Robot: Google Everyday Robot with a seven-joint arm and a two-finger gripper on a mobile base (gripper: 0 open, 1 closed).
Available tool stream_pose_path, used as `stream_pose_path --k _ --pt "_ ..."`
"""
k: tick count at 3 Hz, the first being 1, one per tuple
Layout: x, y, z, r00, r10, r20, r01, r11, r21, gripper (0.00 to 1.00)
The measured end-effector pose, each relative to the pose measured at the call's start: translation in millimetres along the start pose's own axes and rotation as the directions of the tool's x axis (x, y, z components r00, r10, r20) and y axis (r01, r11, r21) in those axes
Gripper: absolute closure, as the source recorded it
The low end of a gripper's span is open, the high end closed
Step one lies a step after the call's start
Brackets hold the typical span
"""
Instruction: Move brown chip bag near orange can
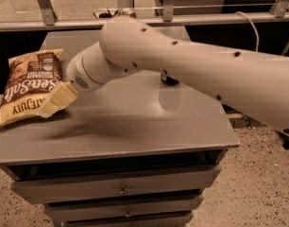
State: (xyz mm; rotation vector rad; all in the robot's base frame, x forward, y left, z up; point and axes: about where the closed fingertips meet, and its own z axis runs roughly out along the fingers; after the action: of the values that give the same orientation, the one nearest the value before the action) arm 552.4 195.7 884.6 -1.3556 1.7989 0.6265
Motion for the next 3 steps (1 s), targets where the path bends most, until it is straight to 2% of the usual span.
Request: stream_pose_path --k 1,2,3 --pt "3 -10 23 1.000 0.000 0.005 0.000 1.0000 0.007 0.00" --pt "6 -17 39 1.000 0.015 0.008 -0.015 0.9998 0.017 0.14" --pt "13 -23 39 0.998 0.052 0.025 -0.053 0.9978 0.040 0.37"
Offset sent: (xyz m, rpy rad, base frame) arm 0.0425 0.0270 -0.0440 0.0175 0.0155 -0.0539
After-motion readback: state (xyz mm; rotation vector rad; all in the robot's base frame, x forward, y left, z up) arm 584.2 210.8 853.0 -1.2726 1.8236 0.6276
